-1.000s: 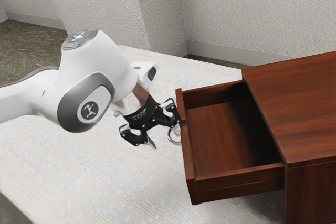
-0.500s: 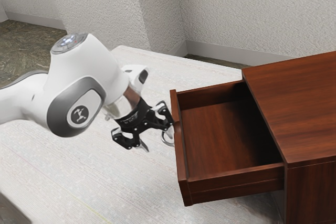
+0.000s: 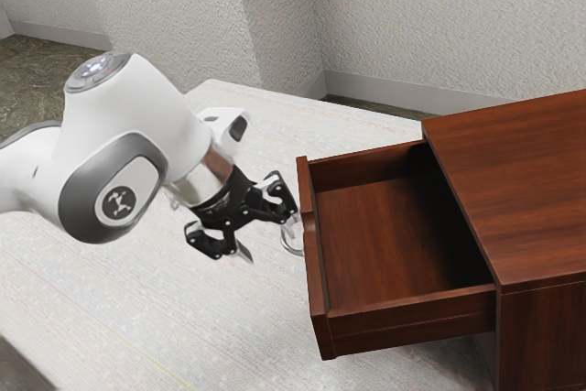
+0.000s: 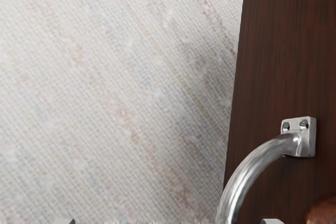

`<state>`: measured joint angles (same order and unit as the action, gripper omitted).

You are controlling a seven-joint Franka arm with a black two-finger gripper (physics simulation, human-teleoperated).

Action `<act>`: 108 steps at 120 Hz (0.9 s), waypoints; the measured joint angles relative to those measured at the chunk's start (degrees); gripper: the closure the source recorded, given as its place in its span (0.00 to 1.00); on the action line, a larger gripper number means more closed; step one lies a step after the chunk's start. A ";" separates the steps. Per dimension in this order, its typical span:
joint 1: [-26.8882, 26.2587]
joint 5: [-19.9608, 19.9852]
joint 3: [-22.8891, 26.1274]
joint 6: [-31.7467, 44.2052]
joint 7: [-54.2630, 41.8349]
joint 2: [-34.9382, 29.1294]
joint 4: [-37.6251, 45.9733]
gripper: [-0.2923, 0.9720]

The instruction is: Pull the drawer handle with one arm to open the drawer

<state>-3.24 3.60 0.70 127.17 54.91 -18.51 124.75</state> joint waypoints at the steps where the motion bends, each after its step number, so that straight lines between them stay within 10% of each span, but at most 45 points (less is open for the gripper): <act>1: -0.03 0.00 0.00 0.00 0.00 -0.08 -0.01 0.43; 27: -0.83 -0.61 -0.55 -2.42 0.50 -1.16 -4.70 0.42; 53: -8.75 -0.74 -10.39 -23.67 10.41 4.44 -28.83 0.30; 108: -12.80 -2.05 -8.62 -38.85 23.96 1.90 -21.78 0.24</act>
<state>-16.04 1.55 -7.92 88.32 78.87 -16.61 102.96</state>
